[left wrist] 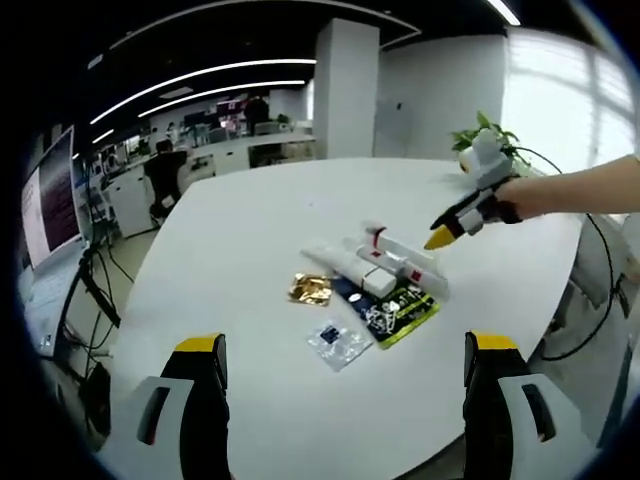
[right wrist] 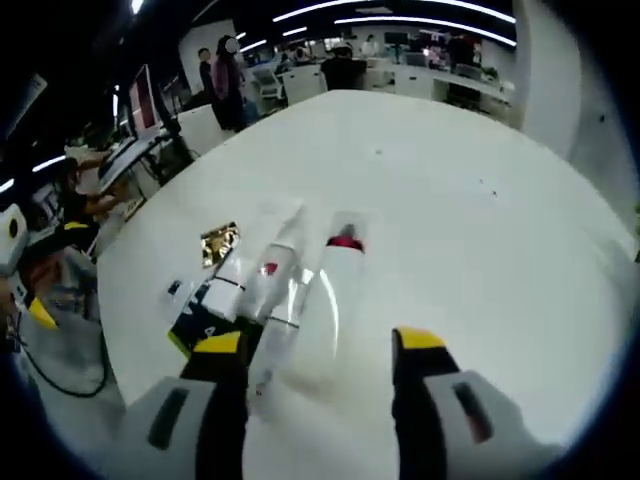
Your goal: Arrange the skincare products in the storage area until every visible bottle or jar stands upright without overlapping.
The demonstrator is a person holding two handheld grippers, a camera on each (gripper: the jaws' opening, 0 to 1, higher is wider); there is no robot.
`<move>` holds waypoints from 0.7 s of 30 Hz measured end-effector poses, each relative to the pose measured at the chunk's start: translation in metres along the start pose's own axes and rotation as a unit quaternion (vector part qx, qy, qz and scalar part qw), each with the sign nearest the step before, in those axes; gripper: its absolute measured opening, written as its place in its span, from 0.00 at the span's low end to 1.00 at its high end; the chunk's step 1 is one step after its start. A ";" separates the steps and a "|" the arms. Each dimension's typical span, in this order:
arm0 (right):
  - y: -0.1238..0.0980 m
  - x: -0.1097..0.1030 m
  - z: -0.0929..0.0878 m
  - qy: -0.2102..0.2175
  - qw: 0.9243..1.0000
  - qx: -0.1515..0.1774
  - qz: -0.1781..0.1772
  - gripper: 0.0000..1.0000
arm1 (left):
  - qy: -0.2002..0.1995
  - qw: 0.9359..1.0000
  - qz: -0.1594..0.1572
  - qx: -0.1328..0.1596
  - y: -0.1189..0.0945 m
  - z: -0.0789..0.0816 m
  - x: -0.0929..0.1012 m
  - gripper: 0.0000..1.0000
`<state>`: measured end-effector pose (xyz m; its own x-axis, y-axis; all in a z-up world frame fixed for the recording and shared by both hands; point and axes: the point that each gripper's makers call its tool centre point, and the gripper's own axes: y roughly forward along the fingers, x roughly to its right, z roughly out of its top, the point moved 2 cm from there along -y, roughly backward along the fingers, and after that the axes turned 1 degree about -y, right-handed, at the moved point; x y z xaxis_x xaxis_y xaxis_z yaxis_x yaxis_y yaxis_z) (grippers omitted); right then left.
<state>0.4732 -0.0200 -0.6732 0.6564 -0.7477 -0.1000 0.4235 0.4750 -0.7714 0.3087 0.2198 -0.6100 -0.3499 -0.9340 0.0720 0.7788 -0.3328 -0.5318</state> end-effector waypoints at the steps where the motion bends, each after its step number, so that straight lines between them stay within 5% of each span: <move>1: 0.002 0.002 0.002 -0.005 1.000 -0.004 -0.001 0.57 | 0.001 1.000 0.000 -0.001 0.000 0.000 -0.001 0.97; 10: 0.026 0.010 0.022 -0.028 0.999 -0.038 0.008 0.51 | -0.004 1.000 0.000 -0.008 0.005 -0.005 -0.003 0.97; 21: 0.057 0.019 0.029 0.019 0.995 -0.094 0.010 0.41 | -0.005 1.000 0.000 -0.007 0.010 -0.002 -0.006 0.97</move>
<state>0.5279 0.0063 -0.7011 0.6382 -0.7574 -0.1381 0.2834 0.3978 -0.8726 0.3170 0.2223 -0.6173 -0.3449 -0.9352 0.0801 0.7712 -0.3310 -0.5438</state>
